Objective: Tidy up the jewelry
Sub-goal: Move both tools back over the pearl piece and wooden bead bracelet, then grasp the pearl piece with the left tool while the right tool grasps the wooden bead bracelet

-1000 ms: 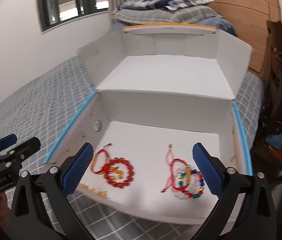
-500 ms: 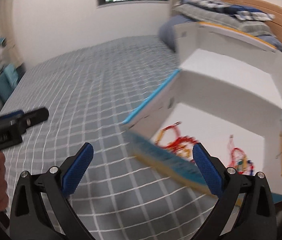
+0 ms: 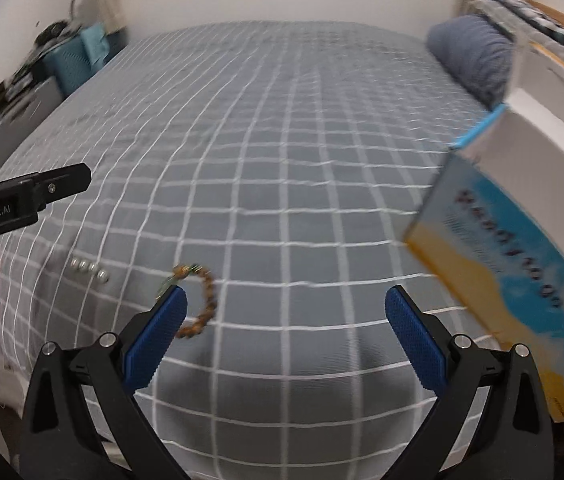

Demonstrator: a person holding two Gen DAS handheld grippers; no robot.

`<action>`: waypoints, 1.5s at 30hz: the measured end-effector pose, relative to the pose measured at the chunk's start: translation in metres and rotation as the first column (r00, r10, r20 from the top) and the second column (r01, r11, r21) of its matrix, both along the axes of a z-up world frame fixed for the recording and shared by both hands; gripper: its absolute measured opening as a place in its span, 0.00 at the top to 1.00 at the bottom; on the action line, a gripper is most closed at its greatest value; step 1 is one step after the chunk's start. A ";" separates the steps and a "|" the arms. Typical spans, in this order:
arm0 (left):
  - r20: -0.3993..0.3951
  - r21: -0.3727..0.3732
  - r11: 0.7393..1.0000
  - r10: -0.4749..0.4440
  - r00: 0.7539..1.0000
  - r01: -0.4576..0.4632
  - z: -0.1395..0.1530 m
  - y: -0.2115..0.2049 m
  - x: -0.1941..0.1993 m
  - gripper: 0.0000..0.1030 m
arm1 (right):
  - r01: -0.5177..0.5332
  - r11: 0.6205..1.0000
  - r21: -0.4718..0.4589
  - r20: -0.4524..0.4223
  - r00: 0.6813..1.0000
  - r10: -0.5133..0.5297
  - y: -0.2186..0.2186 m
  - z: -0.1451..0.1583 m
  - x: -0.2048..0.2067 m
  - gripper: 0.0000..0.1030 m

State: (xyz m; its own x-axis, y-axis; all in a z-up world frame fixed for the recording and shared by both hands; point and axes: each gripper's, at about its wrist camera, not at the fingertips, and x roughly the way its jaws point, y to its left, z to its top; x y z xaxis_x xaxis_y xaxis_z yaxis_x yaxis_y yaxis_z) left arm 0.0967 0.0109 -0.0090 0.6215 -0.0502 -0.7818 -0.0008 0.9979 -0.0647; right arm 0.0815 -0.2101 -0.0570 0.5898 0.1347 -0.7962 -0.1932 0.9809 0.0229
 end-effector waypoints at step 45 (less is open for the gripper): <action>-0.170 0.001 0.996 0.092 0.981 -0.094 -0.075 0.023 -0.008 0.89 | -0.073 0.997 -0.019 -0.126 0.990 0.070 0.045 -0.045 0.011 0.92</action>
